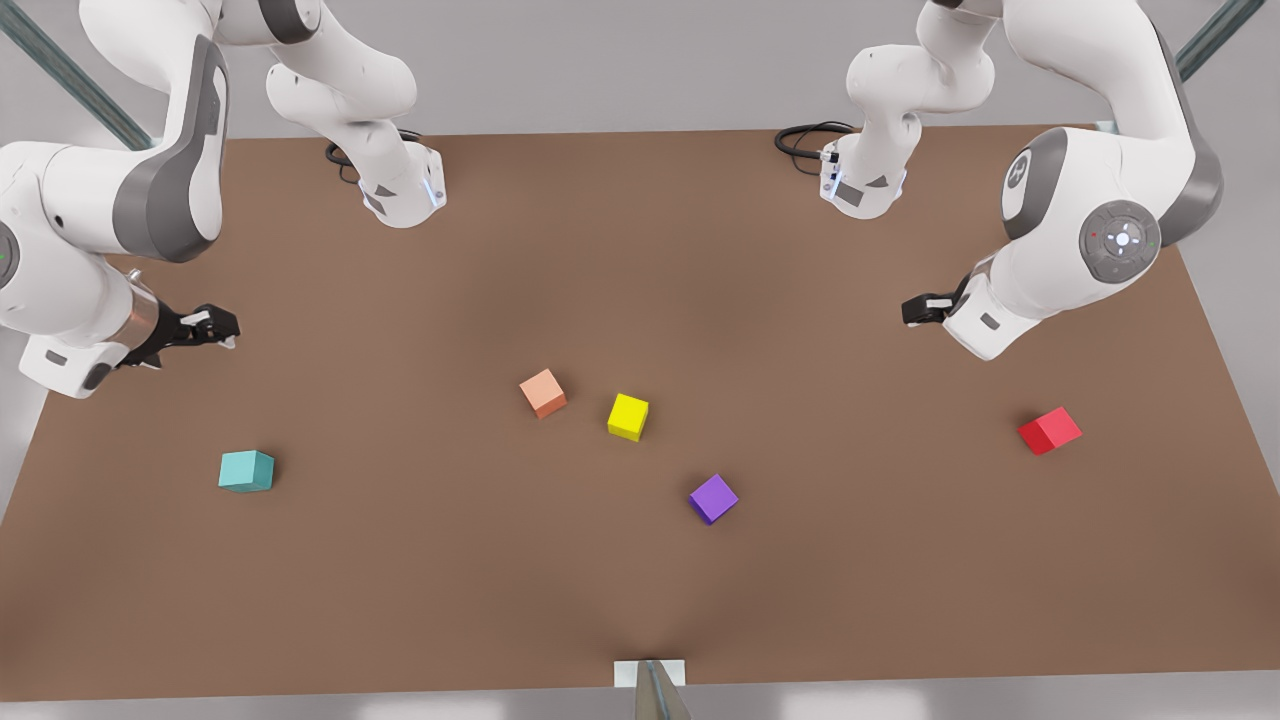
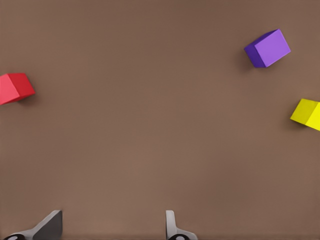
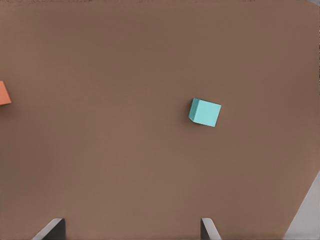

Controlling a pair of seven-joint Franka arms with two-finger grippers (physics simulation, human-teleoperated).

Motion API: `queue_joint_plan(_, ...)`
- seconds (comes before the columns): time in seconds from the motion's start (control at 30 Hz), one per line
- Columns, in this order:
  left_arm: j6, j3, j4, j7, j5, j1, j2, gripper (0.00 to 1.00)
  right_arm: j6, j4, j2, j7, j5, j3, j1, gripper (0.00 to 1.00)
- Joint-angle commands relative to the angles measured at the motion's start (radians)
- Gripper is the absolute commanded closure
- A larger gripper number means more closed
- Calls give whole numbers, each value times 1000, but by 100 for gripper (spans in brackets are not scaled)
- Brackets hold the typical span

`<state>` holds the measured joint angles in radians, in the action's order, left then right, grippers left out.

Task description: Pick up red wooden cube and pass to hand red wooden cube and place in blue wooden cube

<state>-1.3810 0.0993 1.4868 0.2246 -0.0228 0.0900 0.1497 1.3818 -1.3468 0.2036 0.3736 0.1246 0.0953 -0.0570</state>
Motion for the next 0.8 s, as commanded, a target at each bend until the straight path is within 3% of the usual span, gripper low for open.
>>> queue_joint_plan(0.0, 4, 0, 0, 21, 1, -1, -1, 0, 11, -6, -1, -116, 1, 1, 0, 0)
queue_joint_plan(0.1, -1, -6, -6, 21, 6, -3, 20, 0, 11, -6, 7, -119, 1, 4, -1, 0)
queue_joint_plan(0.2, -183, -101, -43, 7, 4, -102, 161, 0, 13, -2, 33, -122, 3, 6, -1, 0)
queue_joint_plan(0.33, -205, -165, -197, -97, 4, -213, 355, 0, 20, 3, 34, -128, -9, 4, -7, 0)
queue_joint_plan(0.53, -453, -309, -102, -159, -75, -239, 432, 0, 3, 23, 28, -127, -59, 15, 31, 0)
queue_joint_plan(0.6, -518, -323, -39, -99, -74, -239, 442, 0, -63, 61, 0, -127, -40, 15, 28, 0)
queue_joint_plan(0.77, -595, -326, -3, -48, -83, -248, 488, 0, 28, 153, 100, -117, -72, 26, 32, 0)
